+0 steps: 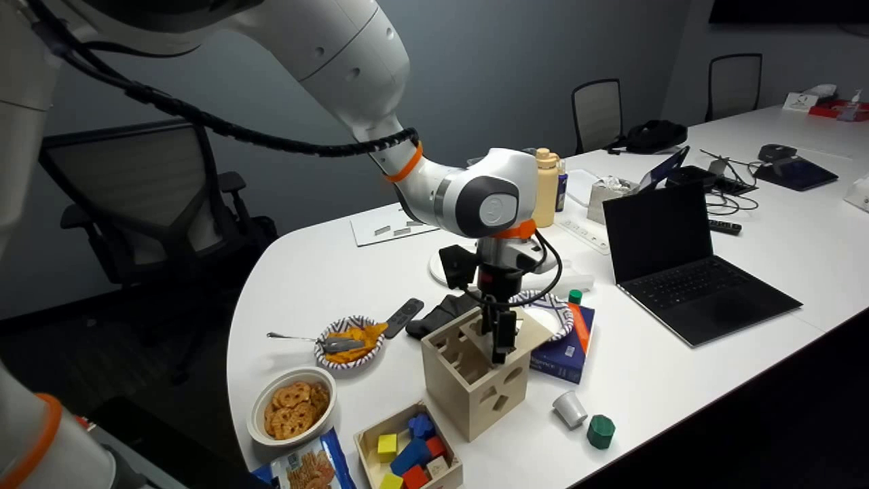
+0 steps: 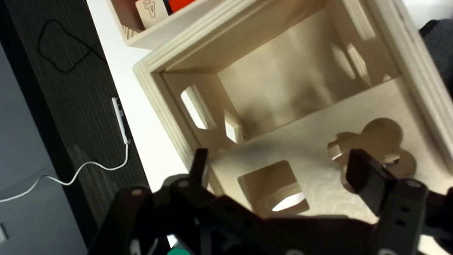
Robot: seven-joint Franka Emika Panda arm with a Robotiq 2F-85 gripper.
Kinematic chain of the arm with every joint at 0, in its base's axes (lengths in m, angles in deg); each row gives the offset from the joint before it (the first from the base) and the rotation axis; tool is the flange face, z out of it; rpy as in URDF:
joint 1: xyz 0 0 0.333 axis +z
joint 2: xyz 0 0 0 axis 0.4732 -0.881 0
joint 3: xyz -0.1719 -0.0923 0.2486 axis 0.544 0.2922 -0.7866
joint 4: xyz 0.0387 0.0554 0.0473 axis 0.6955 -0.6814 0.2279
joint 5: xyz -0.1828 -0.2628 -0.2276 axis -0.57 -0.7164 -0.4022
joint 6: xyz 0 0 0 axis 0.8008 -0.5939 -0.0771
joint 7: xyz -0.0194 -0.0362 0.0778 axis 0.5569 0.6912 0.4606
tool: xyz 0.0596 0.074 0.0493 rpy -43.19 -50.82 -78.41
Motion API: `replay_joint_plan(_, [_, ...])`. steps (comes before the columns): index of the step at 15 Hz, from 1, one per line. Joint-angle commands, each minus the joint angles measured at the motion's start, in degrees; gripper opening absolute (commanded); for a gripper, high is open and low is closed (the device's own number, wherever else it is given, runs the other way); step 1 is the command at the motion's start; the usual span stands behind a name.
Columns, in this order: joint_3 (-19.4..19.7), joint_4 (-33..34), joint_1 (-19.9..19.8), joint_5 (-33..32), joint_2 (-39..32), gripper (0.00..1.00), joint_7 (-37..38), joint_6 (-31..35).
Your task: Open the id of the shape sorter by sliding the lid forward
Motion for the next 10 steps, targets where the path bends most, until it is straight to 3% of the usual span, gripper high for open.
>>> replay_joint_plan(1, [0.6, 1.1, 0.4, 0.9, -1.0, 1.00, -1.7, 1.1])
replay_joint_plan(10, [0.8, -0.5, 0.5, 1.0, 1.1, 1.00, -2.9, 0.6])
